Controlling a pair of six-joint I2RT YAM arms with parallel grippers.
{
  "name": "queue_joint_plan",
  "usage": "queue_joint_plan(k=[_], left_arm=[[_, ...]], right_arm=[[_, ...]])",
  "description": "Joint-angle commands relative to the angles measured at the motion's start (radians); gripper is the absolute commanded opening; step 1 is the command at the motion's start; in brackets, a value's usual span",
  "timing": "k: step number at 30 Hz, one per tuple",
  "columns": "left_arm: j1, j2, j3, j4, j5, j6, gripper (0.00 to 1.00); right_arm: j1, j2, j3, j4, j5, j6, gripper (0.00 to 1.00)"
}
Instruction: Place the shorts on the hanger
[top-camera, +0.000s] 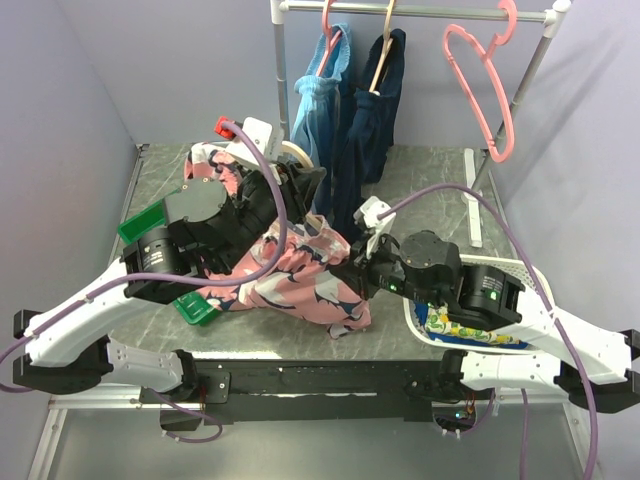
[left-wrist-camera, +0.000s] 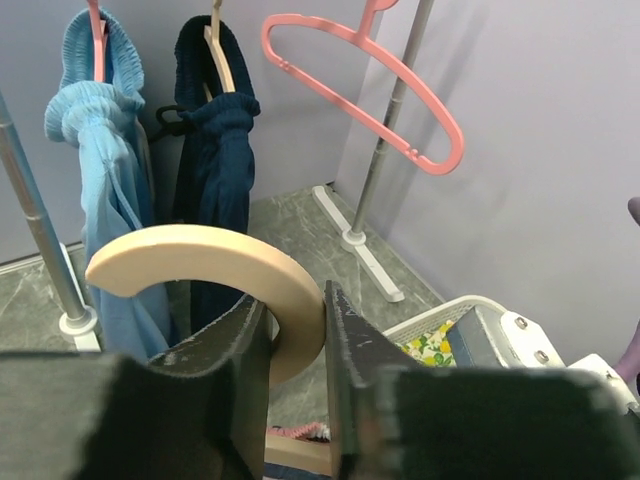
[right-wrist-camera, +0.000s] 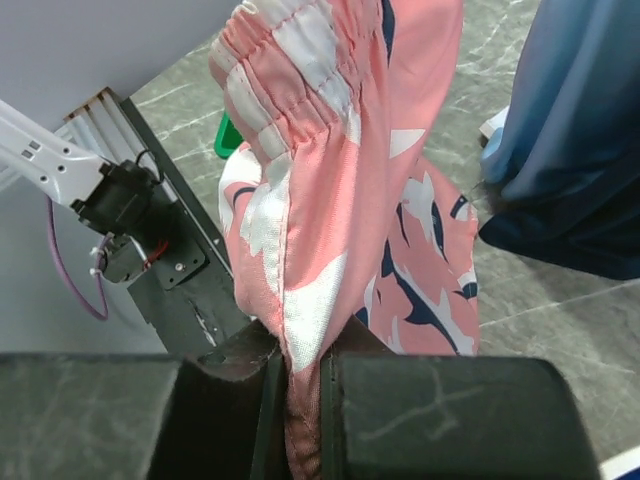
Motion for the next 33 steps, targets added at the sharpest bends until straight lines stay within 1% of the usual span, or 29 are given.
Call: queue_joint_plan(k=[1, 2, 4, 5, 6, 9, 13, 17, 19, 20, 22, 27, 28, 29, 30, 31, 32, 33], left_arm=[[-0.005, -0.013, 0.002, 0.065, 0.019, -0.013, 0.41], [-0.005, -0.013, 0.002, 0.064, 0.017, -0.015, 0.54], [-0.005, -0.01, 0.006, 0.056, 0.012, -0.018, 0.69], [-0.005, -0.01, 0.006, 0.053, 0.011, -0.018, 0.84], [-0.005, -0.01, 0.008, 0.052, 0.017, -0.018, 0.96], [-0.005, -0.019, 0.003, 0.044, 0.042, -0.015, 0.96], [-0.005, -0.061, -0.009, 0.038, 0.084, -0.018, 0.96], [-0.005, -0.128, -0.05, 0.067, 0.103, -0.02, 0.97], [-0.005, -0.162, -0.073, 0.081, 0.075, -0.017, 0.97], [-0.005, -0.17, -0.083, 0.093, 0.019, -0.018, 0.96], [-0.005, -0.19, -0.118, 0.11, -0.035, -0.015, 0.97], [0.001, -0.184, -0.22, 0.163, -0.13, -0.032, 0.97], [0.008, -0.18, -0.236, 0.174, -0.139, -0.042, 0.98], [0.018, -0.174, -0.251, 0.176, -0.146, -0.09, 0.99], [0.055, -0.161, -0.271, 0.165, -0.149, -0.124, 1.0], [0.076, -0.156, -0.285, 0.162, -0.143, -0.157, 0.95], [0.102, -0.153, -0.3, 0.157, -0.132, -0.226, 0.95], [0.165, -0.153, -0.338, 0.159, -0.109, -0.259, 0.94]], right_arm=[[0.008, -0.068, -0.013, 0.045, 0.041, 0.029, 0.0], [0.007, -0.074, -0.007, 0.034, 0.042, 0.03, 0.0], [0.008, -0.099, -0.005, 0.013, 0.05, 0.041, 0.0], [0.008, -0.107, -0.004, 0.003, 0.054, 0.045, 0.0], [0.01, -0.114, -0.004, -0.01, 0.053, 0.053, 0.0], [0.013, -0.153, 0.001, -0.027, 0.053, 0.065, 0.0], [0.011, -0.186, 0.038, -0.133, 0.08, 0.102, 0.0], [0.011, -0.24, 0.053, -0.211, 0.041, 0.131, 0.0], [0.011, -0.269, 0.067, -0.277, 0.033, 0.168, 0.0], [0.011, -0.277, 0.091, -0.305, 0.039, 0.186, 0.0], [0.011, -0.292, 0.137, -0.395, 0.057, 0.246, 0.0], [0.011, -0.32, 0.202, -0.592, 0.08, 0.352, 0.0], [0.011, -0.328, 0.213, -0.61, 0.082, 0.363, 0.0], [0.011, -0.335, 0.229, -0.623, 0.079, 0.374, 0.0], [0.011, -0.353, 0.239, -0.645, 0.079, 0.398, 0.0], [0.011, -0.363, 0.257, -0.659, 0.08, 0.41, 0.0], [0.01, -0.372, 0.266, -0.675, 0.093, 0.423, 0.0], [0.01, -0.387, 0.274, -0.711, 0.102, 0.453, 0.0]])
